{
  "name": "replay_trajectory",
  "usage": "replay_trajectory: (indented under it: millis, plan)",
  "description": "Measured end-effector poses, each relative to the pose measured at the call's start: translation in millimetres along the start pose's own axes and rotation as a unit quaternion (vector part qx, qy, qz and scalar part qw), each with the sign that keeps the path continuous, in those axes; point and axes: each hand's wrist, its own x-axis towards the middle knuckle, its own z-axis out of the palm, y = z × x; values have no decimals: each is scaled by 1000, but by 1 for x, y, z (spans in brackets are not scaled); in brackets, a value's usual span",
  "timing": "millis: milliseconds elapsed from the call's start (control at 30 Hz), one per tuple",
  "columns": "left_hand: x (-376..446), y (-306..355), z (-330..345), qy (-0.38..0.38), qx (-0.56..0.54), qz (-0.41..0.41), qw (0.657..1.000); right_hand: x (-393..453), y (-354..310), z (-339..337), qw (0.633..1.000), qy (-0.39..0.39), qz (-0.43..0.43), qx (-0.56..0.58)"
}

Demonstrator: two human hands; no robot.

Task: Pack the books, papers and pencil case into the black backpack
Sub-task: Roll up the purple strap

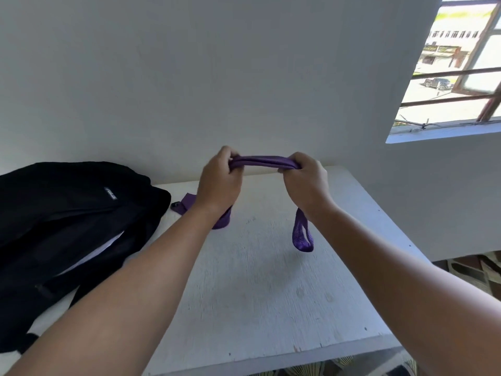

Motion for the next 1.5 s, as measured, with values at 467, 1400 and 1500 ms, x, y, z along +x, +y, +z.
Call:
replay_trajectory:
  millis: [467, 1400, 1500]
  plan:
    - [17, 58, -22, 52, -115, 147, 981, -6, -29, 4, 906, -275, 23, 321]
    - [14, 53, -36, -60, -428, -204, 879, -3, -48, 23, 867, -220, 60, 443]
    - [30, 61, -40, 6, -396, -181, 900, -7, -46, 27, 875, -234, 55, 421]
